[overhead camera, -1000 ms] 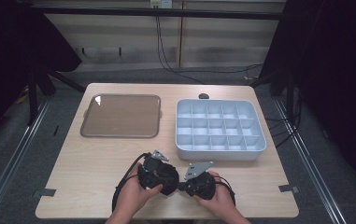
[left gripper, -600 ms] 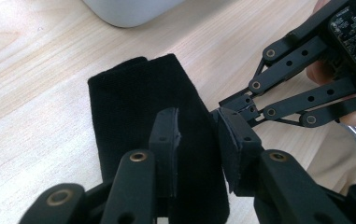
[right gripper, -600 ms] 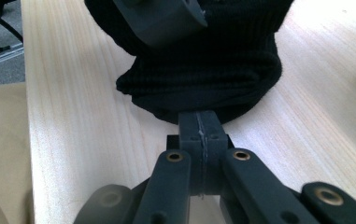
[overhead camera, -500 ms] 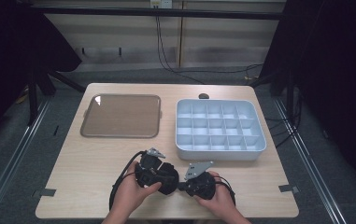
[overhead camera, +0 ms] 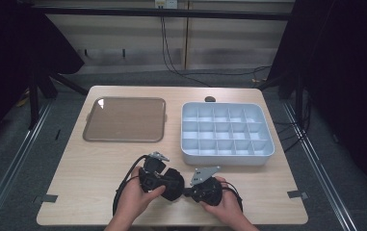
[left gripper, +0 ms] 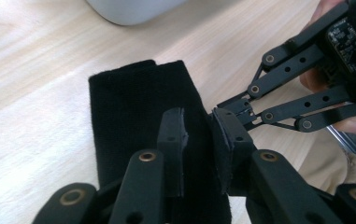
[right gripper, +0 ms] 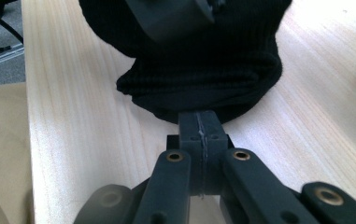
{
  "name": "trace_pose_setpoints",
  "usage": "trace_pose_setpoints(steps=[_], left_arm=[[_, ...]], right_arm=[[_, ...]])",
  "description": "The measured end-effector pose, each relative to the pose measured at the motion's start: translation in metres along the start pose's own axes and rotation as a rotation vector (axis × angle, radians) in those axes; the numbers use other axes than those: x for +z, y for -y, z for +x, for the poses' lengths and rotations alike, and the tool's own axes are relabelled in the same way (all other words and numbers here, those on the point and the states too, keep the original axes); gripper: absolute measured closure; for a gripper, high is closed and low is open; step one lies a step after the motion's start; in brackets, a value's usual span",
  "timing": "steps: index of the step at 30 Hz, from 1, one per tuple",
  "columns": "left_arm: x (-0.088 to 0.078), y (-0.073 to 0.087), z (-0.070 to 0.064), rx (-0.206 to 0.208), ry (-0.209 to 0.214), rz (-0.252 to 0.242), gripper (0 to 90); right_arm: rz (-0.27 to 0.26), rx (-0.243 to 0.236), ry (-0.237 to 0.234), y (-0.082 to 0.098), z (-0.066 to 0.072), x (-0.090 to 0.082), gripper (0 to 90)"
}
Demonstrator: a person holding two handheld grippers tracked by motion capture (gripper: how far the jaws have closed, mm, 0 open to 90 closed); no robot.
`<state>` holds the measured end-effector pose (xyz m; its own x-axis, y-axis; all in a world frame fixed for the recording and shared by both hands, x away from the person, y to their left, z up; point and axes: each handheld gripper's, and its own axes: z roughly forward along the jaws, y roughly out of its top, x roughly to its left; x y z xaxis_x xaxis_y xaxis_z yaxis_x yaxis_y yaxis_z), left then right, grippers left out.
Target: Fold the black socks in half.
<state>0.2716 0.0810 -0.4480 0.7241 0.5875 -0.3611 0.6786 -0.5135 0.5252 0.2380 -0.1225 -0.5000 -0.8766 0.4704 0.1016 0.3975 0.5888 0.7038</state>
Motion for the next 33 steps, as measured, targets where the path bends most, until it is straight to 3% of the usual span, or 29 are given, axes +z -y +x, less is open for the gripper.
trace_pose_setpoints(steps=[10, 21, 33], left_arm=[[0.013, 0.002, -0.002, 0.015, -0.003, 0.04, 79.0], [0.019, 0.006, 0.001, 0.002, -0.006, 0.035, 82.0], [0.024, 0.007, -0.004, 0.06, -0.043, 0.043, 84.0]], right_arm=[[-0.003, 0.003, -0.001, 0.0, 0.0, 0.0, 90.0], [0.007, 0.009, -0.002, 0.001, 0.0, -0.001, 90.0], [0.01, 0.011, 0.011, 0.002, -0.002, -0.006, 90.0]])
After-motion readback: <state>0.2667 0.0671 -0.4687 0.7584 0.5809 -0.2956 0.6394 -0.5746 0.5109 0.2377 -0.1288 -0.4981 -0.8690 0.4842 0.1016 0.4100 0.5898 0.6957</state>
